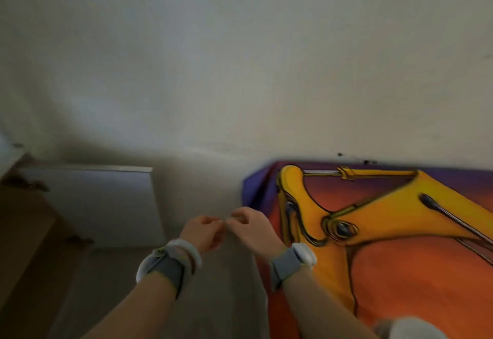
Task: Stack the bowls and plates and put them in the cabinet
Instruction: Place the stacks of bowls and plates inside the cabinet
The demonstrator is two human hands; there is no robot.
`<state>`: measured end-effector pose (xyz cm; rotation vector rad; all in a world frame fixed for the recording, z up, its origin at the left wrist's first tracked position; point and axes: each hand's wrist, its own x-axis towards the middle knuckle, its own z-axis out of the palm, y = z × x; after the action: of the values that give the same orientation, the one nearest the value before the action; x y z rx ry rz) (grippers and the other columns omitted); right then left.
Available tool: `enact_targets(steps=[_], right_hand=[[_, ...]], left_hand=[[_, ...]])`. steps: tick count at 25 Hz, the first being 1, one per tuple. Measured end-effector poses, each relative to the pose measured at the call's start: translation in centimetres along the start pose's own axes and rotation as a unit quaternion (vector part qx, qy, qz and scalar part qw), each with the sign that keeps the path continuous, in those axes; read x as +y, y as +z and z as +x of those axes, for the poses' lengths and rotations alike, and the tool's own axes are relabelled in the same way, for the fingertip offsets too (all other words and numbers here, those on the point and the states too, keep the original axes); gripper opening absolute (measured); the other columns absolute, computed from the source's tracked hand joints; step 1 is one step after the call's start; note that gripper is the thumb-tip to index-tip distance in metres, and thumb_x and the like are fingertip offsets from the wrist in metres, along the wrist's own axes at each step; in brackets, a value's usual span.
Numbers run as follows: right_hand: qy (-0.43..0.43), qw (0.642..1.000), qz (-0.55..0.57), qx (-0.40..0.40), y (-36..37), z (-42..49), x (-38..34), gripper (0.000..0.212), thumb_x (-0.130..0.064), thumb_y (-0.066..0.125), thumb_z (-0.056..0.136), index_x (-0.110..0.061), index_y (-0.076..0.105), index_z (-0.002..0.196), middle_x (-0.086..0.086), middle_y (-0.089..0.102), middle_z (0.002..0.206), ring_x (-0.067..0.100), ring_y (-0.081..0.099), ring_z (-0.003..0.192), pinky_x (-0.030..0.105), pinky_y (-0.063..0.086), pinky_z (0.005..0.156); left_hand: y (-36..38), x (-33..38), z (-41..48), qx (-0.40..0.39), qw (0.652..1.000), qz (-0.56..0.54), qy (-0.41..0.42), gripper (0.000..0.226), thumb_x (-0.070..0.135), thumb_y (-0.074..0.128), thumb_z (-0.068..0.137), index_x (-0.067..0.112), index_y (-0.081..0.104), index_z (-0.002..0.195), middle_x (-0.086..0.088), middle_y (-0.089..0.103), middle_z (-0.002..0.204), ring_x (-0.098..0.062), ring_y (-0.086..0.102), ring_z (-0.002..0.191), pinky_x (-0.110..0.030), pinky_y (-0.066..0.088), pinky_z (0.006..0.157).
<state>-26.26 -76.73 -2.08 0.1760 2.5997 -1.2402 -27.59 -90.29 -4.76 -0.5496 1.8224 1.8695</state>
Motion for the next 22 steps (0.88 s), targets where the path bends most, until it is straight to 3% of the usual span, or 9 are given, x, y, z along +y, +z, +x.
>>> enact_targets(steps=[2,6,12,15,17,19,22], right_hand=[[0.030,0.998,0.018,0.054,-3.0,-2.2,3.6,0.036,-0.036,0.062,0.086,-0.014,0.065,0.114,0.002,0.071,0.107,0.016,0.065,0.102,0.029,0.049,0.092],[0.087,0.991,0.044,0.088,-7.5,-7.3,8.2,0.036,-0.032,0.060,0.089,-0.012,0.063,0.119,0.002,0.067,0.104,0.010,0.057,0.092,0.021,0.041,0.077],[0.168,0.956,0.031,0.236,-16.0,-15.9,17.5,0.037,-0.026,0.062,0.090,-0.010,0.063,0.122,0.009,0.069,0.114,0.021,0.062,0.107,0.026,0.043,0.088],[0.221,0.930,0.045,0.291,-18.5,-20.0,21.8,0.041,-0.023,0.061,0.091,-0.007,0.058,0.128,0.012,0.066,0.122,0.024,0.060,0.114,0.031,0.043,0.095],[0.246,0.919,0.052,0.303,-18.8,-22.3,24.2,0.044,-0.025,0.060,0.092,-0.006,0.055,0.131,0.013,0.063,0.127,0.025,0.057,0.119,0.034,0.044,0.096],[0.250,0.915,0.069,0.309,-18.5,-23.5,25.5,0.045,-0.025,0.059,0.093,-0.007,0.052,0.133,0.013,0.061,0.128,0.026,0.057,0.118,0.039,0.046,0.097],[0.241,0.914,0.098,0.312,-18.5,-24.0,26.3,0.042,-0.025,0.058,0.093,-0.008,0.054,0.131,0.010,0.063,0.125,0.024,0.058,0.114,0.039,0.049,0.093]], left_hand=[[5.2,-0.7,-0.2,-0.045,0.998,0.039,-0.003,0.009,0.008,0.055,0.092,0.012,0.058,0.084,-0.009,0.061,0.073,-0.018,0.055,0.058,-0.014,0.043,0.037],[13.1,-2.8,-1.8,-0.102,0.990,0.098,-0.016,0.009,0.009,0.055,0.091,0.013,0.061,0.086,-0.009,0.063,0.071,-0.019,0.058,0.058,-0.019,0.043,0.043],[24.2,-6.8,-7.0,-0.228,0.950,0.209,-0.050,0.012,0.023,0.055,0.092,0.015,0.060,0.100,-0.004,0.062,0.086,-0.016,0.058,0.071,-0.027,0.048,0.060],[27.1,-8.7,-8.4,-0.291,0.916,0.273,-0.045,0.034,0.036,0.059,0.089,0.022,0.055,0.119,-0.002,0.061,0.110,-0.019,0.060,0.093,-0.036,0.055,0.083],[28.5,-9.7,-8.9,-0.311,0.897,0.311,-0.031,0.055,0.041,0.062,0.086,0.021,0.047,0.135,-0.004,0.053,0.132,-0.026,0.056,0.116,-0.045,0.049,0.098],[29.3,-10.2,-9.3,-0.300,0.887,0.351,-0.021,0.066,0.040,0.064,0.084,0.019,0.040,0.141,-0.006,0.050,0.136,-0.029,0.055,0.120,-0.046,0.049,0.098],[30.0,-10.4,-10.1,-0.281,0.880,0.382,-0.016,0.056,0.030,0.063,0.086,0.017,0.045,0.136,-0.008,0.059,0.127,-0.029,0.060,0.111,-0.041,0.053,0.091]])
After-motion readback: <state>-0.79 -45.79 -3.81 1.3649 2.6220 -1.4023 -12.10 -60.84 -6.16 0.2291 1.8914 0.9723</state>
